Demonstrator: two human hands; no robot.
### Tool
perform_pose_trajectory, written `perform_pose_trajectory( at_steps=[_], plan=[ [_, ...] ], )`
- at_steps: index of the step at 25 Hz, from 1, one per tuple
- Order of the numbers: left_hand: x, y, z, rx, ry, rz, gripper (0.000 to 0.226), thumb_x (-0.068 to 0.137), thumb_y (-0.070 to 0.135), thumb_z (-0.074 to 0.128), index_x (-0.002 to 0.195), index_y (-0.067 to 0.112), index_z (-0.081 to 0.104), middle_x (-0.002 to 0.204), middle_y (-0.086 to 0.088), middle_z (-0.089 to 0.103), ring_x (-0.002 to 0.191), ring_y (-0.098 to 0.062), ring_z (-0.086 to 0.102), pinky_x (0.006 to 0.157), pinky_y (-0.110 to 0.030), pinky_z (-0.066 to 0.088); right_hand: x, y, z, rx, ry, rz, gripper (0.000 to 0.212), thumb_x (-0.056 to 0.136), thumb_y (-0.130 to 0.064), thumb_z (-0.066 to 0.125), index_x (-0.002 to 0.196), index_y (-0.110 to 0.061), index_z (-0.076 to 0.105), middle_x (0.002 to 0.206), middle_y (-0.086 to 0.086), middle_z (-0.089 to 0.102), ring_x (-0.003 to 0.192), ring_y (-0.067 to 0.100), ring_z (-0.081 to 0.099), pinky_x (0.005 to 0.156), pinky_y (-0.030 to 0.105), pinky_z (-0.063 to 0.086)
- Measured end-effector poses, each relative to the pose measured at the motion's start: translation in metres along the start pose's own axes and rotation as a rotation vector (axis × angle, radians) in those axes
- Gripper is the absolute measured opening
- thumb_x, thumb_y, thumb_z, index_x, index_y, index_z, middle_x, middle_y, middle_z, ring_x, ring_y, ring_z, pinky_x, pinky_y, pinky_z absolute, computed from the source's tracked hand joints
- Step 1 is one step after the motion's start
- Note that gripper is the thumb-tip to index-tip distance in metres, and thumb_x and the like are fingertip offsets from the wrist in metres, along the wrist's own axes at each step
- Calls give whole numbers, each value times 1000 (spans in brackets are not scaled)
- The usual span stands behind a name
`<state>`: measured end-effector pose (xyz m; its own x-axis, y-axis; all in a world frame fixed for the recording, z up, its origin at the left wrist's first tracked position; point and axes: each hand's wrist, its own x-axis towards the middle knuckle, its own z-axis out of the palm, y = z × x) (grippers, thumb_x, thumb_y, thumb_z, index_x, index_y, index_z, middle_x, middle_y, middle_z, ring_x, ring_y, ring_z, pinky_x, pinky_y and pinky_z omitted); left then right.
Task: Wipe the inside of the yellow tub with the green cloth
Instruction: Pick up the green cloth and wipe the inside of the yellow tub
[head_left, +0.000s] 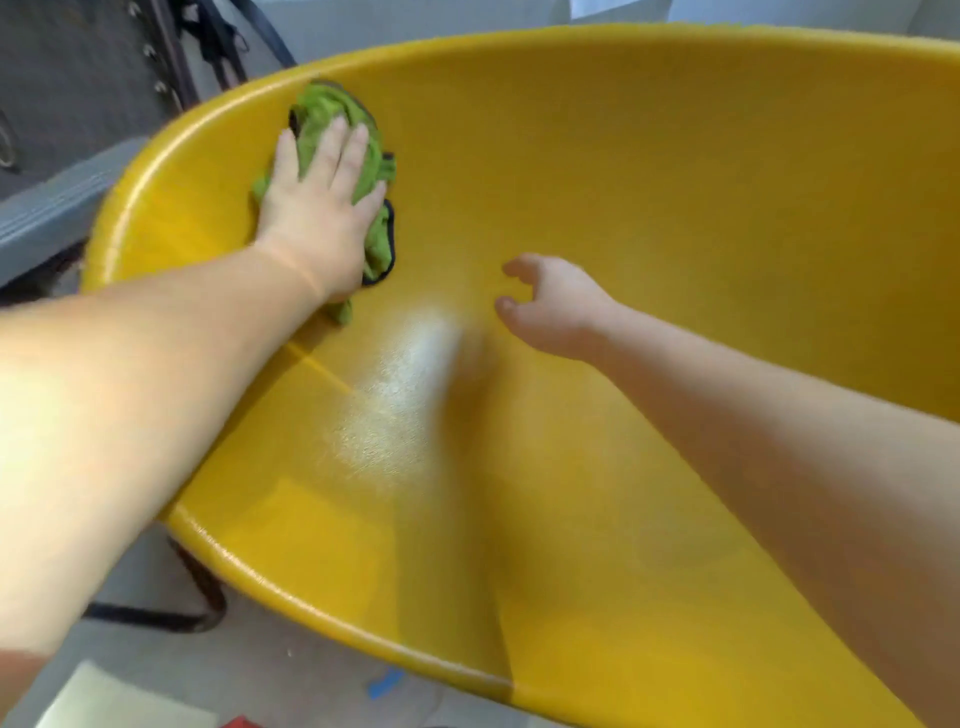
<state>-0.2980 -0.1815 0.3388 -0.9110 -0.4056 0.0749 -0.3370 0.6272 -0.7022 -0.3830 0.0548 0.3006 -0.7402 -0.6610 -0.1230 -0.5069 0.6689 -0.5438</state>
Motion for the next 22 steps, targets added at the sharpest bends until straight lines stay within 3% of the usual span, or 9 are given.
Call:
perform_pose_trajectory(
  at_steps=[4,6,8,11,13,15,17,19,22],
  plan=[
    [-106,40,15,-164,-285,-23,84,83,58,48,157,26,27,165,-24,10,151,-42,11,115,-56,25,-29,-7,48,22,-115,5,54,96,-39,55,148,-25,51,143,4,61,127,25,60,107,41,49],
    [-165,77,8,-400,-380,150,74,83,47,48,153,28,33,157,-21,25,144,-39,22,114,-52,30,-39,-6,57,38,-135,19,53,97,-39,53,148,-27,51,141,3,63,124,25,62,105,41,50],
    [-192,88,6,-641,-435,330,82,84,37,54,159,34,20,164,-13,18,150,-35,15,121,-51,26,-52,-9,66,73,-157,-23,54,96,-35,52,150,-28,48,146,1,59,129,23,58,107,40,48],
    [-170,61,10,-859,-422,349,100,74,45,66,160,34,17,172,-4,1,157,-28,5,126,-51,17,-84,-24,89,192,-266,-114,81,92,-25,55,164,-24,18,162,2,42,141,24,48,113,37,42],
    [-150,39,2,-1036,-444,303,78,66,44,59,143,30,54,171,-3,14,155,-23,16,126,-40,17,-107,-36,113,293,-399,-134,105,89,-40,61,164,-22,-10,172,6,16,154,25,28,122,37,29],
    [-131,24,-4,-1098,-347,181,57,66,32,52,119,26,71,159,-3,43,147,-22,35,119,-29,26,-116,-47,141,127,-449,-159,116,88,-66,57,161,-22,-21,171,8,-22,158,23,-14,129,41,4],
    [-114,12,-1,-974,-153,79,50,74,21,56,122,22,69,150,-4,52,142,-26,39,117,-37,31,-101,-62,168,-57,-327,-203,102,95,-72,42,162,-25,-20,166,9,-35,153,27,-30,128,46,-7],
    [-106,7,12,-895,-26,8,47,81,15,58,127,20,66,152,-6,48,142,-29,36,117,-43,30,-67,-70,175,-119,-165,-325,82,100,-63,33,164,-30,-7,170,10,-25,157,31,-20,128,49,-1],
    [-102,15,31,-884,33,-26,50,81,14,58,131,20,62,159,-9,39,148,-29,28,118,-47,24,5,-26,141,-356,-92,-406,70,99,-33,45,162,-42,15,174,5,-9,160,29,0,127,48,15]
  ],
)
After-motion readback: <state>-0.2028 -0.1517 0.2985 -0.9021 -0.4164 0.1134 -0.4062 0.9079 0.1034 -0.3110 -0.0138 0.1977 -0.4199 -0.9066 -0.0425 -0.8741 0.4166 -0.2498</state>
